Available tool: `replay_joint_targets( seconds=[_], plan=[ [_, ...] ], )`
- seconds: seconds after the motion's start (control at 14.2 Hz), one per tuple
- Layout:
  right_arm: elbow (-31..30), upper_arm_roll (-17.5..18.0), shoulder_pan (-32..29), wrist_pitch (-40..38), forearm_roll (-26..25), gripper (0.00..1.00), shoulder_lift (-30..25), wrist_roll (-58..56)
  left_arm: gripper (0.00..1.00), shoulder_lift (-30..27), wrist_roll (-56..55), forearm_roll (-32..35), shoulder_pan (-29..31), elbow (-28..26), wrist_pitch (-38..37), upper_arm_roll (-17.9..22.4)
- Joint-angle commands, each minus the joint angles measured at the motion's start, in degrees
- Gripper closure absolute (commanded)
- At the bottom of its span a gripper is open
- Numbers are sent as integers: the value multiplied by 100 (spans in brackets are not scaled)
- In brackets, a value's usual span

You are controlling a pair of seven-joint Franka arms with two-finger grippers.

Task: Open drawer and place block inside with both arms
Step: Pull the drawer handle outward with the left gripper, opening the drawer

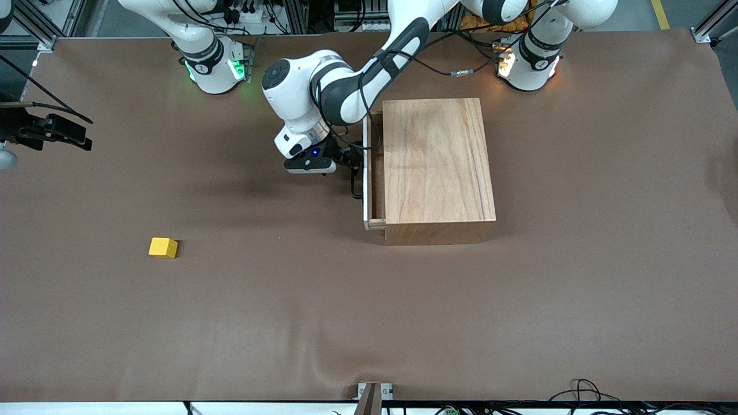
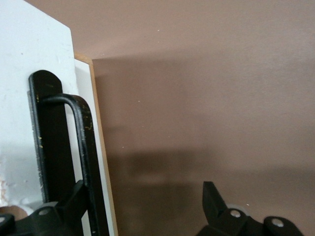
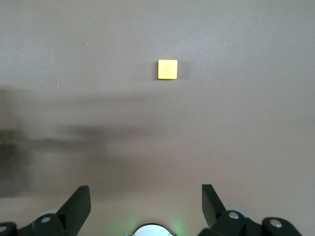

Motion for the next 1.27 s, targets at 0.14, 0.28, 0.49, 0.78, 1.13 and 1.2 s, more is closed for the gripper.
replay_joint_targets(
  seconds=[0.14, 0.28, 0.49, 0.78, 1.13, 1.2],
  plan=[
    [30, 61, -113, -5, 54, 0, -1, -22, 0, 104, 24, -19, -5, 137, 377, -142],
    [30, 61, -121, 3, 54, 0, -1, -22, 0, 104, 24, -116, -5, 137, 500, -142],
    [30, 53, -113, 4, 54, 0, -1, -22, 0, 113, 15, -151, -5, 137, 641, -150],
    [30, 61, -113, 3, 54, 0, -1, -22, 0, 113, 15, -283, -5, 137, 808, -142],
    [30, 61, -113, 12, 54, 0, -1, -22, 0, 113, 15, -371, -5, 146, 984, -150],
    [30, 61, -113, 12, 54, 0, -1, -22, 0, 139, 15, -363, -5, 146, 1028, -150]
  ],
)
